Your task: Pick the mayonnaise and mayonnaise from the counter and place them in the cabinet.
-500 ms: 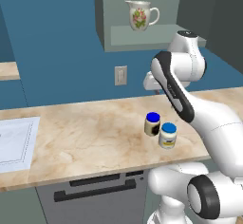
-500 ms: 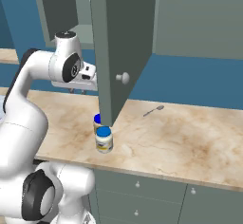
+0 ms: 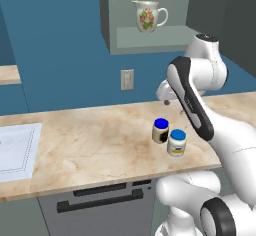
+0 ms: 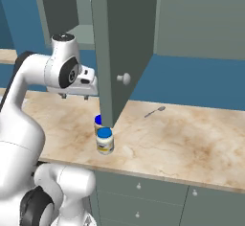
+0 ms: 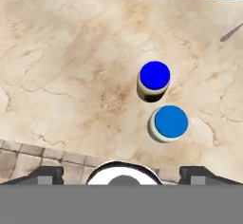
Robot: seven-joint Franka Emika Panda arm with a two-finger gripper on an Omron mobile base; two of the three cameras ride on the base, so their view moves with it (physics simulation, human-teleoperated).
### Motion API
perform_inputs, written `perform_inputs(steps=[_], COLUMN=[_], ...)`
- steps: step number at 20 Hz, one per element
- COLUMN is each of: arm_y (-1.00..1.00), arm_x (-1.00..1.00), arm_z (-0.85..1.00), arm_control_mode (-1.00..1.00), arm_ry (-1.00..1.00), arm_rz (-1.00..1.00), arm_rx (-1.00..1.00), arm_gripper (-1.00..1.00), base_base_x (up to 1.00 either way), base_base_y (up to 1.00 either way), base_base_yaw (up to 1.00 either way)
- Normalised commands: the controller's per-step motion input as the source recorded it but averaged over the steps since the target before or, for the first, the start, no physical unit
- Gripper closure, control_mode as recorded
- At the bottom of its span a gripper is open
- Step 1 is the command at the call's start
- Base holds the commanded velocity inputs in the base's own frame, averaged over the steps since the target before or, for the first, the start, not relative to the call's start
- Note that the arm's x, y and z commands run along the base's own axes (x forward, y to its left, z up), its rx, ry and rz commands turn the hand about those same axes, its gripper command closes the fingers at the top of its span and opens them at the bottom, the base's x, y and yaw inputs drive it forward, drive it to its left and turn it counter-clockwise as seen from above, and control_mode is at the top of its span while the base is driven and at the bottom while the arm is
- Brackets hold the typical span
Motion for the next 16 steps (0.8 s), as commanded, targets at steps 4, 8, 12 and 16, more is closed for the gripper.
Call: perform_inputs(steps=[4,8,12,16], arm_y=[-0.16,-0.25,-0.27,-0.11], arm_x=[-0.57,-0.46,-0.4,-0.38], arm_z=[-0.1,-0.09,-0.11,-0.24], arm_control_mode=[-1.0,-1.0,-1.0,-1.0], arm_ry=[-0.03,-0.01,0.0,0.0], arm_rz=[0.23,0.28,0.26,0.16], arm_rx=[0.0,-0.06,-0.01,-0.02], arm_gripper=[-1.0,-1.0,-1.0,-1.0], base_base_x=[0.0,0.0,0.0,0.0], base_base_y=[0.0,0.0,0.0,0.0], base_base_yaw=[0.0,0.0,0.0,0.0])
